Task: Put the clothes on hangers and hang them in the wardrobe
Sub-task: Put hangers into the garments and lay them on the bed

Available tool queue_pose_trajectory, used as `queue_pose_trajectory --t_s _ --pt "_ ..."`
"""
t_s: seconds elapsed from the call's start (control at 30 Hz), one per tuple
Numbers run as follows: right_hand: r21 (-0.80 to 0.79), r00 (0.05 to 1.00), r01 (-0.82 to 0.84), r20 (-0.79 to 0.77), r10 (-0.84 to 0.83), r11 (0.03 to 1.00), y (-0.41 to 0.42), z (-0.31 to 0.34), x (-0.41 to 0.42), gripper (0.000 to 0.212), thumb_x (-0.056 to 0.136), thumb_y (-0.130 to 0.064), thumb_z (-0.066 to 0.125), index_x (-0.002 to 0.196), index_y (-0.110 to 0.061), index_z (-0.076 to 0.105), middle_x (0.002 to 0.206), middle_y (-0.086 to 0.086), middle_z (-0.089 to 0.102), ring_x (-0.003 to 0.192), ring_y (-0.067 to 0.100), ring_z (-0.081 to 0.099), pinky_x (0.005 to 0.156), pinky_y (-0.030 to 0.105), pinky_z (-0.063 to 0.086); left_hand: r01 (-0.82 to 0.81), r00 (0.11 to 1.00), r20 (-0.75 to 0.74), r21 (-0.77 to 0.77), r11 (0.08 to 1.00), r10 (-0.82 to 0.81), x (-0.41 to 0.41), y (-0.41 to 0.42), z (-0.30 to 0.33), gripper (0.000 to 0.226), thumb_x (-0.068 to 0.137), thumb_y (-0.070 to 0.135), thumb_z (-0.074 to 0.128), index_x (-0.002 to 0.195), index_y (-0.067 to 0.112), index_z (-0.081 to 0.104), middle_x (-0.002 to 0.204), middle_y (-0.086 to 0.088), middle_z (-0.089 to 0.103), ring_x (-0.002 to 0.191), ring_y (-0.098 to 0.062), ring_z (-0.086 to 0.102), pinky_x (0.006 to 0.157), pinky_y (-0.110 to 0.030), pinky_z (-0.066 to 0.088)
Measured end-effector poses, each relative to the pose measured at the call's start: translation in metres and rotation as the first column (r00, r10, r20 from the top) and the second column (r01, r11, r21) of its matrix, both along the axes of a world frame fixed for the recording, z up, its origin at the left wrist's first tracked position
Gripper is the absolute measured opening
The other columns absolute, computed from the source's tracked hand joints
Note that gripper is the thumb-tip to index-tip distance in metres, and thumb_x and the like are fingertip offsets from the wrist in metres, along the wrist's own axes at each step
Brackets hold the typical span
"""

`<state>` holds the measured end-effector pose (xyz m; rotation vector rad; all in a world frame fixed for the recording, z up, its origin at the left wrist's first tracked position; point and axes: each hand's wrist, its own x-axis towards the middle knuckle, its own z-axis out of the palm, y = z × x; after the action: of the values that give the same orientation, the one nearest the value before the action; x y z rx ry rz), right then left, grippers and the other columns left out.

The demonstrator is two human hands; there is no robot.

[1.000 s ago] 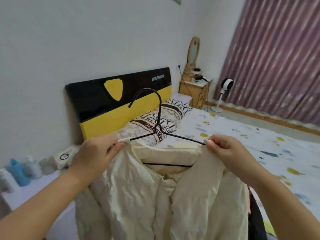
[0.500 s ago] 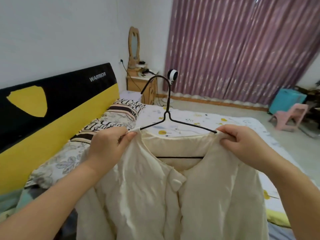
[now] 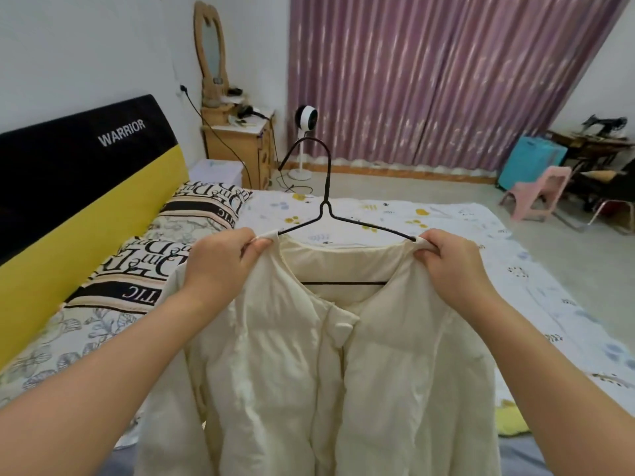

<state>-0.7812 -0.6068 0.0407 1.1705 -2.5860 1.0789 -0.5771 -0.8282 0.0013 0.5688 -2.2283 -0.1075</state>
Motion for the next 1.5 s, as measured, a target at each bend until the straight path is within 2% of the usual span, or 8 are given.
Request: queue_pose_trajectory --t_s 0.27,0.37,0.53,0.83,0.93,1.1,1.33,1.5 --pt "0.020 0.992 0.038 0.117 -0.040 0.999 -0.102 -0.068 -0.126 0.017 0.089 -0.003 0.052 0.075 -0.013 0.052 0.064 -0.005 0.047 0.074 0.021 0.046 0.058 0.032 0.025 -0.186 0.975 0.161 0.193 0.963 0.156 -0.121 -0.077 -0.048 0.034 0.091 0.036 0.053 0.066 0.014 0.049 0.063 -0.001 0.048 0.065 -0.024 0.044 0.057 -0.031 0.023" --pt "0.066 0.986 0.018 0.161 -0.028 0.998 -0.144 -0.105 -0.170 0.013 0.089 -0.003 0.052 0.080 -0.010 0.057 0.076 0.003 0.054 0.077 0.020 0.046 0.059 0.031 0.021 -0.221 0.963 0.206 0.224 0.949 0.176 -0.159 -0.103 -0.089 0.031 0.094 0.035 0.049 0.100 0.008 0.062 0.093 -0.013 0.064 0.090 -0.032 0.056 0.072 -0.037 0.038" --pt "0.197 0.965 -0.008 0.259 -0.044 0.980 -0.207 -0.189 -0.231 0.014 0.091 -0.004 0.050 0.093 0.000 0.064 0.094 0.016 0.063 0.089 0.028 0.054 0.066 0.027 0.028 -0.378 0.782 0.603 0.259 0.889 0.157 -0.199 -0.124 -0.184 0.065 0.096 0.041 0.038 0.148 0.014 0.011 0.156 -0.010 0.009 0.144 -0.026 0.009 0.115 -0.041 0.011" --pt "0.413 0.957 -0.019 0.270 -0.102 0.911 -0.275 -0.346 -0.272 0.025 0.092 -0.007 0.046 0.113 -0.002 0.059 0.118 0.019 0.058 0.111 0.034 0.051 0.093 0.038 0.036 -0.483 0.433 0.896 0.325 0.813 -0.100 -0.230 -0.115 -0.359 0.086 0.090 0.063 0.028 0.140 0.022 -0.028 0.153 -0.006 -0.027 0.141 -0.033 -0.020 0.113 -0.055 -0.002" --pt "0.604 0.971 -0.008 0.196 -0.139 0.797 -0.269 -0.375 -0.240 0.055 0.097 -0.030 0.043 0.146 -0.011 0.024 0.153 0.018 0.018 0.143 0.032 0.012 0.113 0.053 0.007 -0.489 0.372 0.920 0.309 0.816 -0.126 -0.236 -0.119 -0.392 0.086 0.086 0.070 0.023 0.130 0.024 -0.034 0.150 -0.004 -0.033 0.141 -0.036 -0.019 0.112 -0.058 -0.002" --pt "0.821 0.973 -0.184 0.230 -0.017 0.540 -0.233 -0.425 -0.176 0.087 0.091 -0.061 0.028 0.147 -0.014 -0.018 0.153 0.019 -0.024 0.139 0.044 -0.022 0.107 0.066 -0.008 -0.518 0.319 0.935 0.309 0.798 -0.155 -0.247 -0.132 -0.422 0.098 0.043 0.080 -0.023 0.125 0.029 -0.038 0.139 0.000 -0.041 0.140 -0.040 -0.018 0.110 -0.062 0.000" --pt "0.839 0.967 -0.233 0.253 0.027 0.492 -0.242 -0.476 -0.200 0.085 0.091 -0.059 0.030 0.148 -0.017 -0.017 0.153 0.019 -0.024 0.139 0.044 -0.020 0.110 0.062 -0.005 -0.527 0.301 0.932 0.340 0.779 -0.203 -0.253 -0.148 -0.443 0.099 0.051 0.082 -0.011 0.134 0.032 -0.033 0.138 0.006 -0.042 0.140 -0.036 -0.021 0.110 -0.061 -0.004" --pt "0.870 0.959 -0.278 0.277 0.063 0.406 -0.244 -0.451 -0.208 0.077 0.094 -0.052 0.037 0.150 -0.019 -0.003 0.156 0.018 -0.010 0.142 0.043 -0.007 0.115 0.052 0.009 -0.535 0.252 0.924 0.382 0.754 -0.289 -0.250 -0.159 -0.421 0.080 0.088 0.063 0.034 0.145 0.035 -0.016 0.154 0.004 -0.025 0.143 -0.033 -0.014 0.113 -0.055 0.004"
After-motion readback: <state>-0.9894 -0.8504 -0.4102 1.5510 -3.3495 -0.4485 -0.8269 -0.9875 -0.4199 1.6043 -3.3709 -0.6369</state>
